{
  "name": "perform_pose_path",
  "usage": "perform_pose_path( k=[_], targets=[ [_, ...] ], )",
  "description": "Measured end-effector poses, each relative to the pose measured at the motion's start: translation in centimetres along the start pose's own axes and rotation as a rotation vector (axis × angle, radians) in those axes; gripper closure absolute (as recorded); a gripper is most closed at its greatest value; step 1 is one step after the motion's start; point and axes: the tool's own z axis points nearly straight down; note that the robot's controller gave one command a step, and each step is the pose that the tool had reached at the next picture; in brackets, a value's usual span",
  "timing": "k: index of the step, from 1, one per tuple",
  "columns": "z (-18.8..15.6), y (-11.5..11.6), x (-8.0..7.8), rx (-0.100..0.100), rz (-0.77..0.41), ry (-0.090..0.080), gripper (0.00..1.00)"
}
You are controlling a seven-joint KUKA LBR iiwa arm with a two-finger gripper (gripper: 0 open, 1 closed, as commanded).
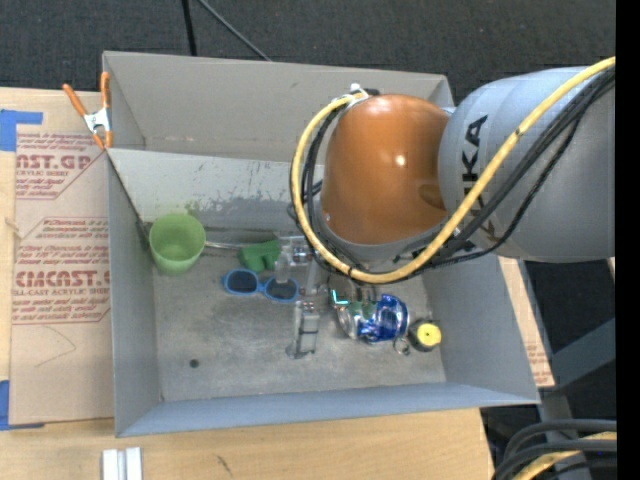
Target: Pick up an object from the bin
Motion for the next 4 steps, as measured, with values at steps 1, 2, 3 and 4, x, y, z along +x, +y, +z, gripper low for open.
perform_pose_path(
  k=[1,2,3,4],
  targets=[
    [10.2,-1.5,-6.2,0.0,0.187,-0.004,0.0],
    [15.7,-2.2,-9.6,-0.005,0.22,-0.019,0.0],
    [11.8,-1.3,-5.6,-0.003,0.235,-0.008,0.0],
    [15.7,-3.5,-9.1,-0.002,0.343,-0.007,0.0]
  ],
)
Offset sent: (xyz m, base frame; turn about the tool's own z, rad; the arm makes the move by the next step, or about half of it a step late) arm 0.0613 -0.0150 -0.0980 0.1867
